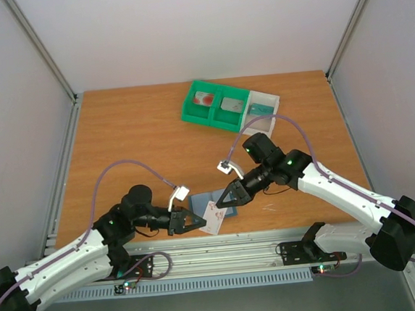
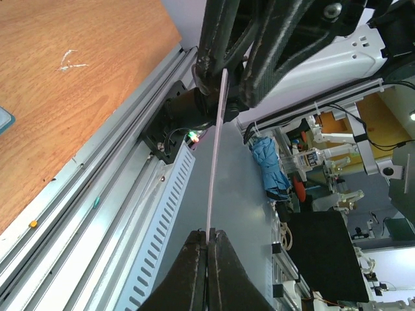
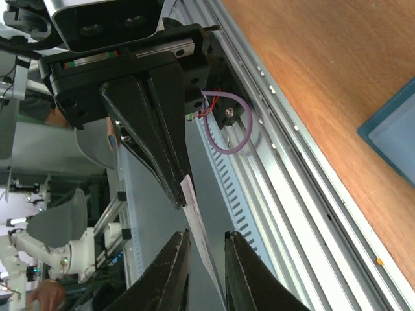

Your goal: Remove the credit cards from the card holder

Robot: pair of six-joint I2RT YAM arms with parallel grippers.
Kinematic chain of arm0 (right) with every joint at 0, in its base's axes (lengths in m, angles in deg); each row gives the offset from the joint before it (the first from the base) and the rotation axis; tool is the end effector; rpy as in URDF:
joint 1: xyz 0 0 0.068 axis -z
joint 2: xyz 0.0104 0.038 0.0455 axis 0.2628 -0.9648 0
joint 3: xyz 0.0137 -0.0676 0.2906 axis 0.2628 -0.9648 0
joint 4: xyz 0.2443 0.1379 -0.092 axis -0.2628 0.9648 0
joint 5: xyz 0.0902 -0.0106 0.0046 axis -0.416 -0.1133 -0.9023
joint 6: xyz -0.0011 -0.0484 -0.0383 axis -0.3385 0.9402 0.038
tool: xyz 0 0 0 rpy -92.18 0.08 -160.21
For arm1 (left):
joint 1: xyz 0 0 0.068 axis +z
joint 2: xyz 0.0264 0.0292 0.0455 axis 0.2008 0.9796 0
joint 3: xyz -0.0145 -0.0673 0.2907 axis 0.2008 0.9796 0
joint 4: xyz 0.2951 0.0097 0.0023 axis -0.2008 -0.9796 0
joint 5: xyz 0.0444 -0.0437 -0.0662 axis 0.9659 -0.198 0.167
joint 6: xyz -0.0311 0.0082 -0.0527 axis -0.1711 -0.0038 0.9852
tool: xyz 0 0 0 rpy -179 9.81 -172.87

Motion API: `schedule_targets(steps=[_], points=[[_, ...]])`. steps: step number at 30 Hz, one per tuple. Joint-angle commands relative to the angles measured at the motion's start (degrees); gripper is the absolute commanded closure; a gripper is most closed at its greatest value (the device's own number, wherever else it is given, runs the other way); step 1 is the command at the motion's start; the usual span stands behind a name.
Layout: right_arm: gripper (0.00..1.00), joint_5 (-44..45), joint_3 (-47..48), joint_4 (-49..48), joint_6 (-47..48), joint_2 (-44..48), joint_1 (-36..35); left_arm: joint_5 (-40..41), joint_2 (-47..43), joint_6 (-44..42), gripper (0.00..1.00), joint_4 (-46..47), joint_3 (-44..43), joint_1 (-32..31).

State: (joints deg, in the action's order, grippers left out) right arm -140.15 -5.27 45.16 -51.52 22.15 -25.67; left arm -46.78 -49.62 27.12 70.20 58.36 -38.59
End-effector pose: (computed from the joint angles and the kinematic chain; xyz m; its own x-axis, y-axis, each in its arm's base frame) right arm 0.1658 0.1943 0.2906 -0.4287 -0.5407 -0.7238 -0.8579 -0.0075 0.5138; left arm 0.0925 -0.1621 0.2252 -0.8397 0.2129 -0.4997 0.5323 0.1401 -0.8349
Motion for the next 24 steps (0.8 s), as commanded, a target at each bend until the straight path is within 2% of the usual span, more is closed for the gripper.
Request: schedule_targets(steps=[1, 8, 11, 12, 15, 18, 20, 23, 24], points=[[0.88, -2.5, -0.4, -1.1, 0.1, 1.1, -0.5, -1.0, -0.7, -1.1, 1.0, 0.3, -1.6, -0.1], [0.97, -3.2, -0.4, -1.5, 0.2, 0.9, -0.6, -1.6, -0.9, -1.5, 1.0, 0.5, -2.1, -0.1], [0.99, -3.5, -0.7, -2.3, -0.1, 1.5, -0.6, -1.1, -1.4, -2.0, 1.0, -2.0, -2.8, -0.1], [0.99, -3.5, -0.9, -2.7, -0.3, 1.8, -0.5, -0.7, -1.6, -2.5, 0.97, -3.8, -3.2, -0.1], [0.99, -2.9, -1.6, -4.7, -1.9, 2.4, -0.6, 2.8, -2.7, -4.3, 0.77, -8.5, -4.7, -0.1], [0.99, -1.3, -2.6, -7.6, -4.8, 2.8, -0.6, 7.4, -4.4, -6.0, 0.47, -12.7, -6.0, -0.1], [0.99, 1.3, -2.8, -8.5, -6.6, 3.1, -0.6, 12.0, -5.7, -6.9, 0.36, -16.4, -7.0, -0.1], [0.99, 8.2, -3.0, -9.8, -9.2, 4.2, -0.5, 19.2, -7.3, -8.0, 0.27, -21.7, -8.3, -0.1], [0.99, 9.8, -3.2, -10.7, -10.3, 4.6, -0.4, 21.4, -7.5, -8.2, 0.19, -23.3, -8.7, -0.1]])
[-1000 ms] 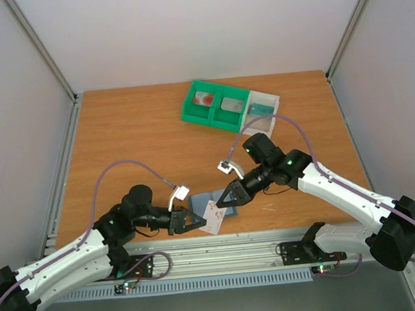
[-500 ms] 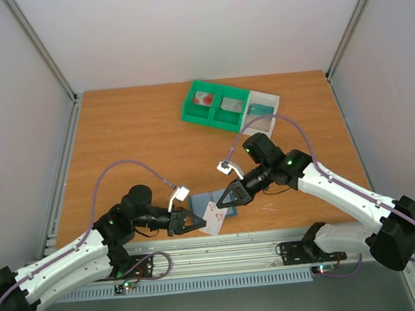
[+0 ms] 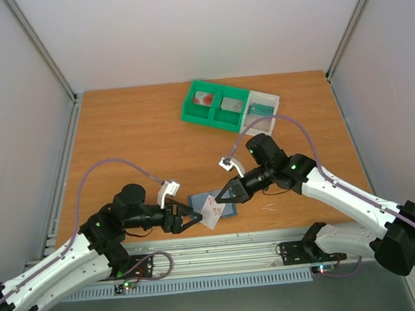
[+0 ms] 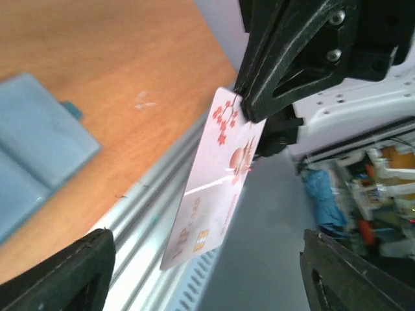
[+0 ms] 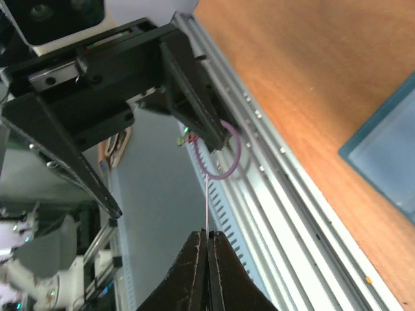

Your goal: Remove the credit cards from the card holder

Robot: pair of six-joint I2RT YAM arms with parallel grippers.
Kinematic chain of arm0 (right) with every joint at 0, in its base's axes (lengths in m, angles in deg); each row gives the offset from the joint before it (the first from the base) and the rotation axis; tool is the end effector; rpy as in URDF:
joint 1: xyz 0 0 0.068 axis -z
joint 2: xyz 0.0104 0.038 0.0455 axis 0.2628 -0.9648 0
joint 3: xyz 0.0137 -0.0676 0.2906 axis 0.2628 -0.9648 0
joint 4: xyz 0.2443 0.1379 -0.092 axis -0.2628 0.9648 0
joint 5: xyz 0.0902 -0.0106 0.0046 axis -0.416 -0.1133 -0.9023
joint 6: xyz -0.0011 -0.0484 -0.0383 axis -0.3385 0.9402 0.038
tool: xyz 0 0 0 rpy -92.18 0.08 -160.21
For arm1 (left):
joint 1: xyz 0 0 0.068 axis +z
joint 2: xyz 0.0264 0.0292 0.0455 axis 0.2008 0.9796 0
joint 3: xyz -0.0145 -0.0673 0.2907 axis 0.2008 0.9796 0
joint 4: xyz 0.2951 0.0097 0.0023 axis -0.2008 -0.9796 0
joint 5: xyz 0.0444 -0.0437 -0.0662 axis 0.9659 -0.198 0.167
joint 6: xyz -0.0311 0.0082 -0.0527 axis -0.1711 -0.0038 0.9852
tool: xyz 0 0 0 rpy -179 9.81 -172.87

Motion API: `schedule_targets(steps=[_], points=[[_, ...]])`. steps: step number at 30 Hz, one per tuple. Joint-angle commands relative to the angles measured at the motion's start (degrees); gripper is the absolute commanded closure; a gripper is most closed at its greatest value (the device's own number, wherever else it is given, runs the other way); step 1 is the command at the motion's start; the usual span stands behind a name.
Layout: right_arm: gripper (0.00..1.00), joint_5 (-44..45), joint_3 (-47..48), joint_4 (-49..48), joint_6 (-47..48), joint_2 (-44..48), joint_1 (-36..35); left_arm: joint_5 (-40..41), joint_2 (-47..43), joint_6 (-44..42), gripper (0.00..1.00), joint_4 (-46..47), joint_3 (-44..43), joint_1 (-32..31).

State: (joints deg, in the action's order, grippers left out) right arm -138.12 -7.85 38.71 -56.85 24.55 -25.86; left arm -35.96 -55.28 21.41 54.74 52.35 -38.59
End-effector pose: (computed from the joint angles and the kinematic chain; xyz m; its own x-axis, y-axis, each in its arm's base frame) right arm 0.1645 0.1930 0.2907 -0.4450 -0.4936 -0.7472 -0.8678 0.0314 0.4960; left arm 0.0898 -0.1482 0.2519 -0.8094 0.1388 -0.5706 0.5837 0.2964 -0.7559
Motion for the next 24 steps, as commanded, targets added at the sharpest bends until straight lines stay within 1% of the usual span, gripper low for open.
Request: schedule_targets(steps=[1, 2, 3, 6, 9, 12, 18, 24], points=[[0.99, 9.4, -0.6, -5.4, -5.9, 2.3, -0.2, 12.0, -1.9, -2.7, 0.04, -8.9, -3.2, -0.1], [0.99, 11.3, -0.3, -6.1, -6.7, 2.3, -0.1, 12.9, -2.0, -3.2, 0.01, -9.8, -3.4, -0.1], [0.99, 13.8, 0.2, -6.2, -7.3, 2.2, -0.1, 13.6, -1.8, -3.5, 0.01, -10.6, -3.8, -0.1], [0.99, 21.0, 1.2, -6.0, -10.0, 1.5, 1.0, 16.4, -1.4, -4.1, 0.01, -13.0, -4.5, -0.1], [0.99, 26.0, 0.8, -7.8, -13.1, 1.5, 3.4, 19.7, -1.1, -4.4, 0.01, -14.6, -4.6, -0.1], [0.99, 31.5, -0.3, -10.9, -15.6, 2.2, 4.7, 23.4, -0.9, -5.2, 0.01, -14.2, -3.8, -0.2], [0.99, 35.0, -1.0, -16.9, -21.0, -1.5, 9.9, 27.7, 0.8, -5.2, 0.01, -12.3, -2.2, -0.1], [0.99, 39.4, 0.4, -22.7, -23.3, -7.6, 14.0, 32.2, 2.2, -3.5, 0.01, -8.4, 1.6, -0.1]])
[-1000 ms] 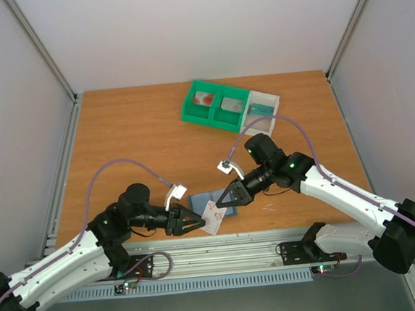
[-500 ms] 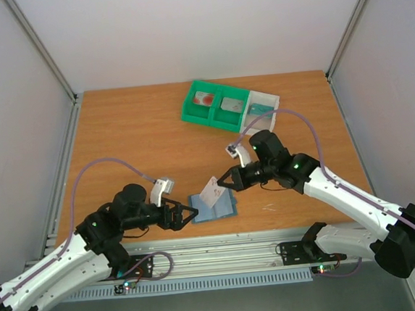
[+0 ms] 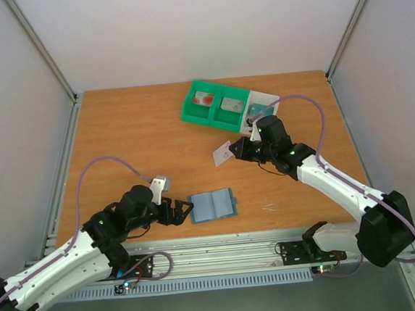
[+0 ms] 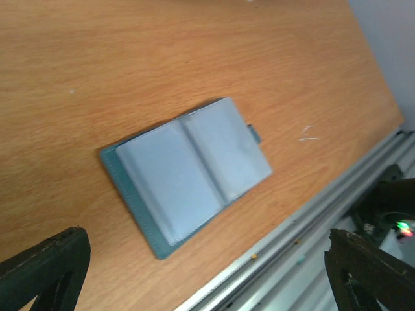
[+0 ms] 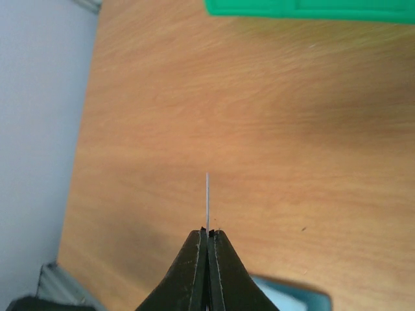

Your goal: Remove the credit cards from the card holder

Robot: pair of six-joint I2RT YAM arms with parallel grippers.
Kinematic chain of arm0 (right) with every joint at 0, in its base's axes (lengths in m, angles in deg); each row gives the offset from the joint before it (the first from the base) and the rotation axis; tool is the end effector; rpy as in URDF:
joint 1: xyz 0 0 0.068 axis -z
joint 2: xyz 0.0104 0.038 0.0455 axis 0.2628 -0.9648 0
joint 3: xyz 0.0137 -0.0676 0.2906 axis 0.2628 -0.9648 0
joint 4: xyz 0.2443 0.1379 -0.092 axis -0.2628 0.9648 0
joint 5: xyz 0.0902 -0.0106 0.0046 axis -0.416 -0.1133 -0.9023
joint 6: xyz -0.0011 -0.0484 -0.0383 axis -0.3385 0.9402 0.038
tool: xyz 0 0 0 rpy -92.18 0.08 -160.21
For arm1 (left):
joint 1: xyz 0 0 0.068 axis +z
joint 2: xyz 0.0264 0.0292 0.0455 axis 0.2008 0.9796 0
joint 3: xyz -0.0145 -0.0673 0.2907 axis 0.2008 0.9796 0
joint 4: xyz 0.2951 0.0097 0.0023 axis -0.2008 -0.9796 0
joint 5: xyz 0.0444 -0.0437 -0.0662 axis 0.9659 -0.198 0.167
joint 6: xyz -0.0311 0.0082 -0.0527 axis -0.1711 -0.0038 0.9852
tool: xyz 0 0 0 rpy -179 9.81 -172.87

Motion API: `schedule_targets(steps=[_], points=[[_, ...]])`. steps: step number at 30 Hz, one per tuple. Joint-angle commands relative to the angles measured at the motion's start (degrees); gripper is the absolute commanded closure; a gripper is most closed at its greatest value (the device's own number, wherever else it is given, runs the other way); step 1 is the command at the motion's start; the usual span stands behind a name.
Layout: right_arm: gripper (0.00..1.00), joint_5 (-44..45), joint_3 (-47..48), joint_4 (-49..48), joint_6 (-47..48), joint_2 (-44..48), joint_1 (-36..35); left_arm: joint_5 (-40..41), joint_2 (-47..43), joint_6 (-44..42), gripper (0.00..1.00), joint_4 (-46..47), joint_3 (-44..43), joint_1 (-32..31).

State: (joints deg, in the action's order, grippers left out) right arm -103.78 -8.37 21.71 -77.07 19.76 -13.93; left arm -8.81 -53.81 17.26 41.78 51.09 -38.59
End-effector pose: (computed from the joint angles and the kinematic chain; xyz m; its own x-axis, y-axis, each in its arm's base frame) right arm 0.2529 0.1584 0.2797 -0.6498 -0.1262 -0.7496 -0.5615 0.7444 0.3614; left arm 0.1042 -0.1334 0.2300 -0.7850 0.0361 -0.6185 0.4490 0.7210 -0.5277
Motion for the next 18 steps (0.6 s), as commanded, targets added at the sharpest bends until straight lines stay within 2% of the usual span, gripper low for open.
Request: schedule_targets(steps=[1, 6, 12, 18], points=[[0.99, 6.2, 1.6, -5.9, -3.2, -4.0, 2.7, 6.1, 0.9, 1.8, 0.01, 5.4, 3.7, -0.1], [0.99, 11.1, 4.5, -9.0, -3.4, -9.1, 5.2, 8.6, 2.5, 5.0, 0.01, 7.7, 6.0, 0.0], [0.99, 13.2, 7.1, -16.2, -4.6, -14.9, 7.9, 11.8, 4.7, 3.4, 0.01, 6.3, 5.4, 0.0], [0.99, 16.3, 11.4, -21.7, -5.3, -21.3, 8.9, 10.8, 4.3, 4.0, 0.01, 9.1, 7.1, 0.1]])
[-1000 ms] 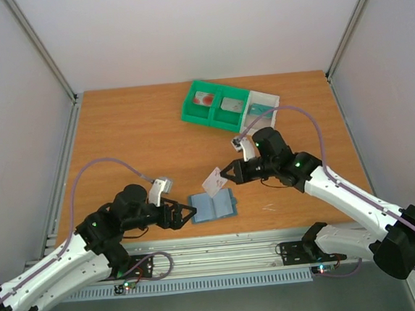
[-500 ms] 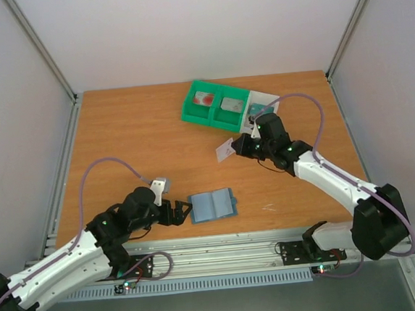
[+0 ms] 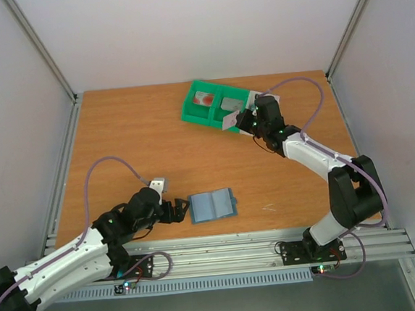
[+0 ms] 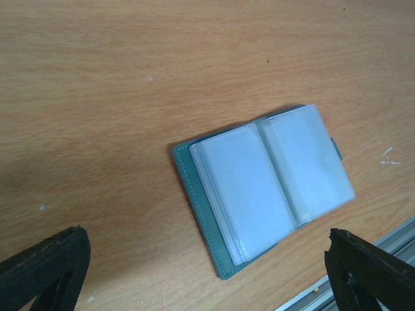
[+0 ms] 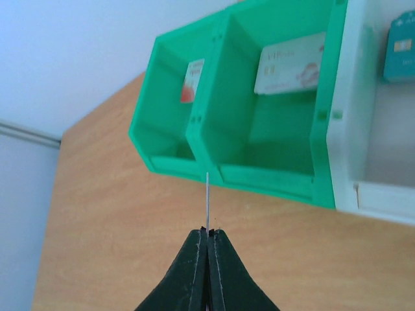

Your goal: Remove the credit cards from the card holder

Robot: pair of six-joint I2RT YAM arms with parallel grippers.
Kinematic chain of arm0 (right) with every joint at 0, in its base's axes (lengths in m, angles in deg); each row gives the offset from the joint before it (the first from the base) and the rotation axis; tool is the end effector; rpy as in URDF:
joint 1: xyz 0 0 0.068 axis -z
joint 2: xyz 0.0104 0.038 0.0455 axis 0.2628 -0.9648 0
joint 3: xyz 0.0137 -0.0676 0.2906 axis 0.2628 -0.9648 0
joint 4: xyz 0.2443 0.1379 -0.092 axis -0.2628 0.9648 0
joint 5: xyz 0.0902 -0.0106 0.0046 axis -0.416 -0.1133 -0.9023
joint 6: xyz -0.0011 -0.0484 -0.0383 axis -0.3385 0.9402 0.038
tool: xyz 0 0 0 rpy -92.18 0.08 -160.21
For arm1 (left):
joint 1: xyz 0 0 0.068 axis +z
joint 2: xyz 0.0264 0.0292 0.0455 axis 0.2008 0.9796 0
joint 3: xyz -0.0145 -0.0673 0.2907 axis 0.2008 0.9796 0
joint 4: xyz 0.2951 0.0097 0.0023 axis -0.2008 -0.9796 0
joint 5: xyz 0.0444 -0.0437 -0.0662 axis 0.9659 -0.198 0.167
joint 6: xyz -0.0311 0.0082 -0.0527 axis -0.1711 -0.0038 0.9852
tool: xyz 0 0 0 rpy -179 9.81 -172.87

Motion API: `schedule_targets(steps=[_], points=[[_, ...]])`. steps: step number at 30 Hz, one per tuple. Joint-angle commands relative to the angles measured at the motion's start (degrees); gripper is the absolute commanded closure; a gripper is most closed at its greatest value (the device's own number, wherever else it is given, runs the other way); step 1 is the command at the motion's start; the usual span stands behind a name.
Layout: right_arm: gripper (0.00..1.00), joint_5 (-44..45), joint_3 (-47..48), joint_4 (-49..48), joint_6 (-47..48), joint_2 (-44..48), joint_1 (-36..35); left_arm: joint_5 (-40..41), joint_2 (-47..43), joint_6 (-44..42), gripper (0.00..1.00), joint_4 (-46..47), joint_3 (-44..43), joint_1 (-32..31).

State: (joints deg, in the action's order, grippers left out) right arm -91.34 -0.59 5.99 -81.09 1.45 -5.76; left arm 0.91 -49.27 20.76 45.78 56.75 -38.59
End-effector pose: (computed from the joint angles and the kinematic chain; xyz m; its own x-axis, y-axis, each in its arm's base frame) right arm 0.3575 0.1428 0.2546 -0.5839 0.0804 -0.8078 -0.2907 0.9084 0.3005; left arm 0.1132 -0.1319 0.1868 -0.8011 -0.0248 -0.5980 0.3030 0.8448 -0.4411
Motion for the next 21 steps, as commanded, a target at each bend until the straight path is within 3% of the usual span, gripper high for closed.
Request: schedule_targets(steps=[1, 11, 21], points=[[0.99, 4.1, 4.5, -6.2, -1.5, -4.1, 0.9, 0.7, -0.3, 0.6, 0.01, 5.8, 1.8, 0.1], [0.99, 10.2, 12.3, -9.7, -0.8, -14.0, 1.1, -0.2, 1.7, 0.6, 0.01, 7.5, 1.3, 0.1], [0.99, 13.7, 23.4, -5.7, -0.2, -25.0, 1.9, -1.4, 1.3, 0.3, 0.01, 7.0, 1.0, 0.1]])
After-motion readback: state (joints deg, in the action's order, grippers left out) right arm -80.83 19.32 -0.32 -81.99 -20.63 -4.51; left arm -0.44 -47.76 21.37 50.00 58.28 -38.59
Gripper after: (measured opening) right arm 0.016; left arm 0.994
